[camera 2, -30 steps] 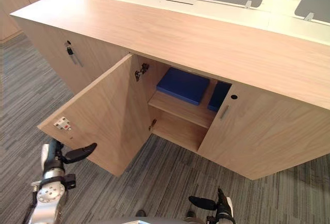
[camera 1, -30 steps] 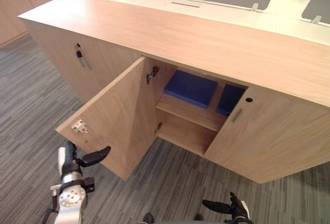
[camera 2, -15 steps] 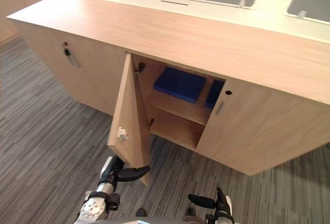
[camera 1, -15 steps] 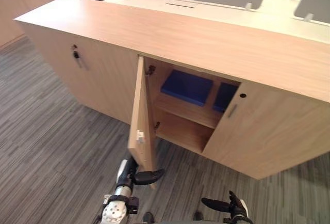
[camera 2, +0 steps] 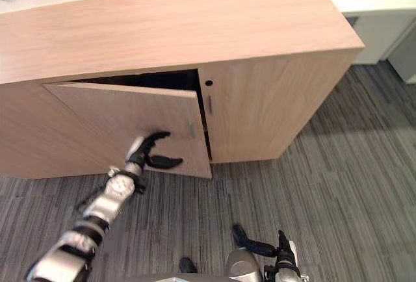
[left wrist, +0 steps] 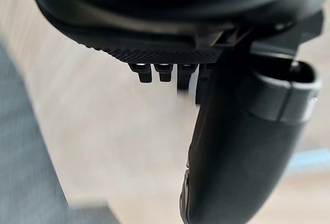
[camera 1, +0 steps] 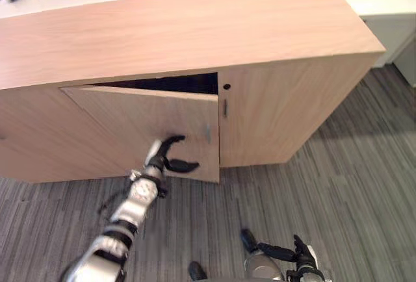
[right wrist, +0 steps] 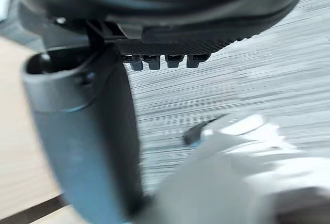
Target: Walk over to the cabinet, pick up the folder, carry it to the office cabinet, place the folder inside the office cabinet, then close the office cabinet door
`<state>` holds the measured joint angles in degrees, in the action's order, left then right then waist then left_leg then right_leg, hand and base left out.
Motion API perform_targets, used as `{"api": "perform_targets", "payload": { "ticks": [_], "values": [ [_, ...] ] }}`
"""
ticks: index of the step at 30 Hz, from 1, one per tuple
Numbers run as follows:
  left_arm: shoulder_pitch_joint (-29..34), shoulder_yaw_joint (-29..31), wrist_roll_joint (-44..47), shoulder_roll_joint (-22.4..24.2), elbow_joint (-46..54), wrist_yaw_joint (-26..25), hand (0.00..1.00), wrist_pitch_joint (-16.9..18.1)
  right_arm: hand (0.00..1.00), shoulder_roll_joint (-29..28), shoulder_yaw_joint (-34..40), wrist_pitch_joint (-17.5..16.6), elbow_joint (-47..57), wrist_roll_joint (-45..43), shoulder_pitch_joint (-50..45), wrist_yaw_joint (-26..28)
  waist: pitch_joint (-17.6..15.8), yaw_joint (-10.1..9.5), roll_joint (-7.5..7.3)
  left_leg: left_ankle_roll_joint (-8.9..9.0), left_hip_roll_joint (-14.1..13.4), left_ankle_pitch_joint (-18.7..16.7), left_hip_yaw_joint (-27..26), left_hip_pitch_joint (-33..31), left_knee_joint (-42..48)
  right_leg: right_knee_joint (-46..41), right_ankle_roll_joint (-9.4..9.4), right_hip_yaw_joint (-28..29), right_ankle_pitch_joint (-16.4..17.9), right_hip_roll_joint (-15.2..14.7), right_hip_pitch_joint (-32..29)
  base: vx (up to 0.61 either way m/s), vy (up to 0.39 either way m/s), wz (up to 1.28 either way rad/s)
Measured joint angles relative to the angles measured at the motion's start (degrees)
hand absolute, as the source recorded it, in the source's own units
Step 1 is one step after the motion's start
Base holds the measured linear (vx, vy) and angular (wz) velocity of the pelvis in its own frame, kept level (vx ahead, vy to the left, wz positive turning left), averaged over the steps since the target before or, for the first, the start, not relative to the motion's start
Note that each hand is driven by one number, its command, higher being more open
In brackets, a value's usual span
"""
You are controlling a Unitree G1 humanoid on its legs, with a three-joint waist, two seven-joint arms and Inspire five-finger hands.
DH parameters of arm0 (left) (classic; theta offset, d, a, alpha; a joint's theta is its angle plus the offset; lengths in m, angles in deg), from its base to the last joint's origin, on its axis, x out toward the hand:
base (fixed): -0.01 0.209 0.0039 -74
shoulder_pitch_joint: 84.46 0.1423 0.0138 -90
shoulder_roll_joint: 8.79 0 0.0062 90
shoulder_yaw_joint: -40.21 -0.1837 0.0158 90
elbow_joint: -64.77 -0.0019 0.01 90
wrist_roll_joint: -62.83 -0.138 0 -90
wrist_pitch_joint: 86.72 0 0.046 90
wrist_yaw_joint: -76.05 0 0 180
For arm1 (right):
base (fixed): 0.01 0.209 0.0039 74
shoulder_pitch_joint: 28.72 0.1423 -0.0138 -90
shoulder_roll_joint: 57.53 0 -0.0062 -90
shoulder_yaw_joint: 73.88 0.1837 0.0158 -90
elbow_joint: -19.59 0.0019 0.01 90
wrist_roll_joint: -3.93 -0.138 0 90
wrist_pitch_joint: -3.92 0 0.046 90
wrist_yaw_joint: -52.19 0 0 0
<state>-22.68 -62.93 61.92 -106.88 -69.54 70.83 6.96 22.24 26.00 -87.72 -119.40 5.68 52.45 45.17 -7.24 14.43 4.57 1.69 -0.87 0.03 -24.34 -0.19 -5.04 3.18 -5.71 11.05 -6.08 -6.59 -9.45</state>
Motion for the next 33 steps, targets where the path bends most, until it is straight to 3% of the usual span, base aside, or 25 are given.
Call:
{"api": "perform_targets", "payload": {
  "ticks": [3,6,11,17,25,29,33],
  "values": [
    [-4.3,1.7,-0.2,-1.2,-3.2,-0.8,1.0,-0.3,1.0,0.1,0.0,-0.3,-0.2,-0.1,1.3,0.0,-1.5,0.5,0.19,0.04,0.0,0.0,-0.2,-0.6,0.0,0.0,0.1,0.2,-0.1,0.1,-0.7,-0.03,-0.044,-0.04],
    [-4.6,3.0,-0.2,-1.4,-3.2,-1.5,1.0,-0.3,1.0,0.2,0.1,-0.4,-0.5,-1.0,2.0,0.0,-2.6,0.11,0.22,0.04,0.2,0.0,0.2,-1.1,0.1,0.3,0.18,0.7,-0.2,0.4,-1.3,0.0,-0.043,-0.1],
    [-2.2,4.6,-0.2,-1.3,1.0,-2.1,1.0,-0.4,1.0,0.8,0.1,-0.6,-3.5,-2.2,4.2,-0.1,-3.8,-1.37,-0.12,1.13,-0.8,-1.8,8.5,-2.0,3.4,0.3,0.41,1.3,-0.4,1.3,-1.3,0.07,-0.098,-0.11],
    [6.0,4.6,-0.3,3.8,7.1,-2.0,1.0,-0.3,1.0,0.7,1.2,-0.4,-4.4,-2.2,3.3,-0.2,-3.8,-1.61,-0.1,1.08,-1.2,-2.0,13.2,0.5,3.4,1.0,0.87,-2.9,-0.2,1.2,3.1,0.02,-0.036,0.25],
    [25.9,6.3,1.1,9.4,13.1,-1.1,1.0,-0.2,1.0,0.7,2.1,0.3,-4.5,-2.1,3.3,-0.3,-3.8,-4.75,-0.19,1.09,-1.8,-2.0,14.7,0.7,3.1,1.0,1.36,-3.8,0.2,1.8,3.4,-0.05,-0.043,0.04],
    [34.3,10.0,2.0,12.9,10.5,1.0,1.0,-0.2,1.0,0.3,3.1,0.8,-4.5,-2.1,3.3,-0.3,-3.3,-6.83,-0.77,1.32,-2.4,-2.2,14.7,0.7,3.0,1.0,1.34,-3.8,0.2,2.5,3.4,0.0,-0.03,-0.02],
    [35.9,16.3,2.0,14.2,0.1,1.3,1.0,-0.4,1.0,-0.2,3.3,0.9,-4.5,-2.1,3.6,-0.3,-2.0,-8.46,-2.03,1.54,-2.8,-2.3,15.7,0.9,3.3,1.0,1.33,-4.4,0.2,2.8,4.0,0.01,-0.019,0.04]
  ]
}}
